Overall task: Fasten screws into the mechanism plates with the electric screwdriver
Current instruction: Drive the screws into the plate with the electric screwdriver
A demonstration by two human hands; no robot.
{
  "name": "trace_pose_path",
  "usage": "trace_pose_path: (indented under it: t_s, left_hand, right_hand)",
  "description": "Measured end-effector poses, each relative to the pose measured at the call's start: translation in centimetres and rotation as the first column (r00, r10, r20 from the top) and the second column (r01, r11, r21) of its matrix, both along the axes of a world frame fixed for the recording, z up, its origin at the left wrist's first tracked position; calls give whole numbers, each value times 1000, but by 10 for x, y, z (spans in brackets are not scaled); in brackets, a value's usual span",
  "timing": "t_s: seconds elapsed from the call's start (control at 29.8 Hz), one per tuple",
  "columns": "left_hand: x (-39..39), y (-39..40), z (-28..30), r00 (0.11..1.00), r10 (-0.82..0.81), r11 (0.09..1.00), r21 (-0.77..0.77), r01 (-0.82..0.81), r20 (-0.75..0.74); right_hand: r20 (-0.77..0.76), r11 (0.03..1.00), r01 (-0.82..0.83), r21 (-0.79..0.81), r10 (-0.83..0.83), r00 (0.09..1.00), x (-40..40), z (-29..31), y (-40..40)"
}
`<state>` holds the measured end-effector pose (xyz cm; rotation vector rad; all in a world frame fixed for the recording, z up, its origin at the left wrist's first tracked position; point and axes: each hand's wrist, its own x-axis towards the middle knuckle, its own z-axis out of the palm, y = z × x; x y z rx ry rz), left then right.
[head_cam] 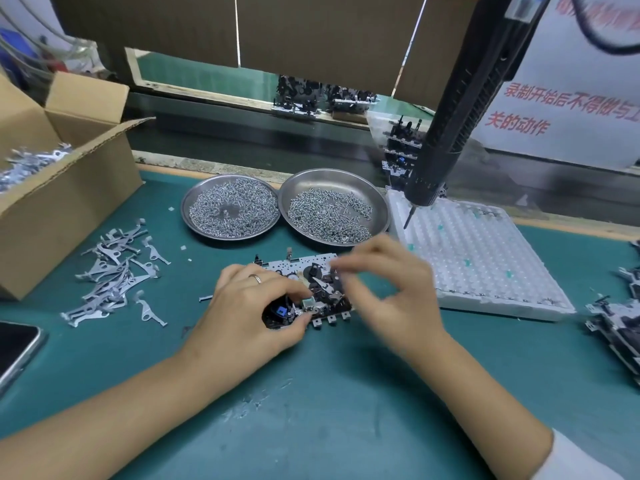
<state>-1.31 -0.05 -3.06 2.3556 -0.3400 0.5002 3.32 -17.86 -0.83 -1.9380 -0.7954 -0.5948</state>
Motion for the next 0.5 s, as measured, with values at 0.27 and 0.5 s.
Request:
trace_pose_path:
  t_s: [0.27,0.5]
  left_hand:
    - [-1,0,1,1000,5,997,-71,-5,5]
    - [0,-3,1,1000,11,995,-98,-9,20]
  right_hand:
    - [-134,869,285,406,-251,958,45,83,-11]
    - [-164,839,108,533,-22,986,51,106,14]
